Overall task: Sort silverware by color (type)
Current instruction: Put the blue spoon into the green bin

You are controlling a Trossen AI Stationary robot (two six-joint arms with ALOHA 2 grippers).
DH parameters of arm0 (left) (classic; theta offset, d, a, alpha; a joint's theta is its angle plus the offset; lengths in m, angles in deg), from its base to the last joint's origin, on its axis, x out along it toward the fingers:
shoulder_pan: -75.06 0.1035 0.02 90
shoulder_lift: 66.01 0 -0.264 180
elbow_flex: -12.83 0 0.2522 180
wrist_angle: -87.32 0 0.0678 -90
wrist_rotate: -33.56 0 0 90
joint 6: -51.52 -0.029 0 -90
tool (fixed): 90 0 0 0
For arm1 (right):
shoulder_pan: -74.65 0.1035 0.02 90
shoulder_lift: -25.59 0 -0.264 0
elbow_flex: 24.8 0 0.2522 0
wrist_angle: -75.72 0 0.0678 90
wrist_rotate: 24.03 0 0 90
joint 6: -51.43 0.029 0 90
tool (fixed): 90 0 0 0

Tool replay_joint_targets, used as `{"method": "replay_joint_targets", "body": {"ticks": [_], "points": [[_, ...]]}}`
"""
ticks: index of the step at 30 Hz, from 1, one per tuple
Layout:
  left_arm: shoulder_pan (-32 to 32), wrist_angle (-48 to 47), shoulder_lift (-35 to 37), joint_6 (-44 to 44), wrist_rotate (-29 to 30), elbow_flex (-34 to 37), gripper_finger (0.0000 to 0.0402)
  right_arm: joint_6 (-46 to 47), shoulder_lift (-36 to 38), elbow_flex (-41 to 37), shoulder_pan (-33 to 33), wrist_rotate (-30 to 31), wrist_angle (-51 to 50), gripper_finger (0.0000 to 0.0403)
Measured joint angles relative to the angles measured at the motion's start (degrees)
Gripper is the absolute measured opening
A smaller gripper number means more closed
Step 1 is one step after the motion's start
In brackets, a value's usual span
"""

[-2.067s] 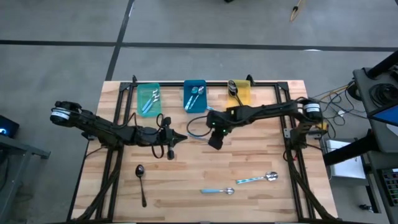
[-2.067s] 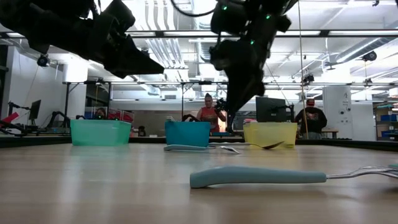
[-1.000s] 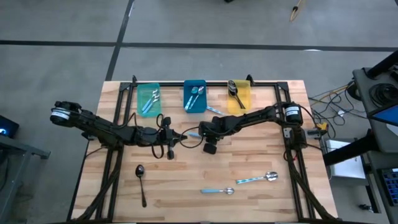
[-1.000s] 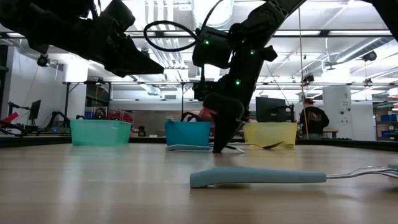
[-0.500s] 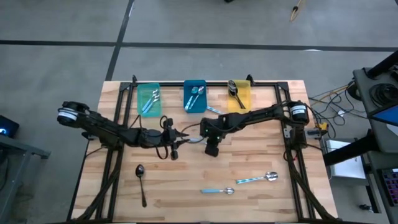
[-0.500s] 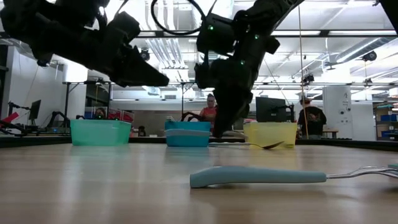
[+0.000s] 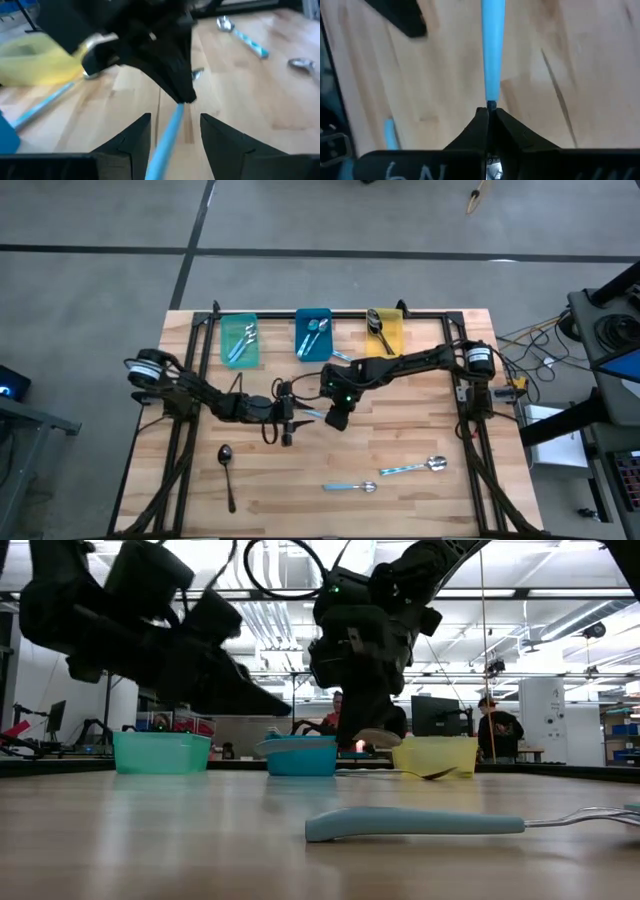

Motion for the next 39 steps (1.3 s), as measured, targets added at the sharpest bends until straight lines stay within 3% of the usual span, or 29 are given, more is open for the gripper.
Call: {"method": "replay_joint_targets", "body": {"ticks": [6,12,17,22,26,39], "points": [[0.0,-0.6,-6.7,-1.1,1.3,-4.9,0.0151,5.7,0.0,0.0,-1.0,-4.2,1.1,0.0012],[0.0,-6.8,-9.4,-2.0,3.8,-8.8,0.0143,10.3,0.0,0.0,-0.9,-8.8,1.1,0.0012],[0.0,-9.8,-9.4,-1.9,5.0,-9.9,0.0097,13.7,0.1,0.0,-0.9,-10.5,1.1,0.0012],[-0.4,-11.2,-9.4,-1.6,3.5,-10.4,0.0024,14.4,0.3,0.0,-1.4,-11.2,1.1,0.0012],[-0.5,-10.4,-9.4,2.5,2.3,-10.0,0.001,13.0,0.7,0.6,-1.7,-10.7,1.0,0.0021],[-1.4,20.9,-8.2,14.6,3.8,1.8,0.0009,3.1,5.5,9.7,-5.6,-8.0,1.9,0.0147]]}}
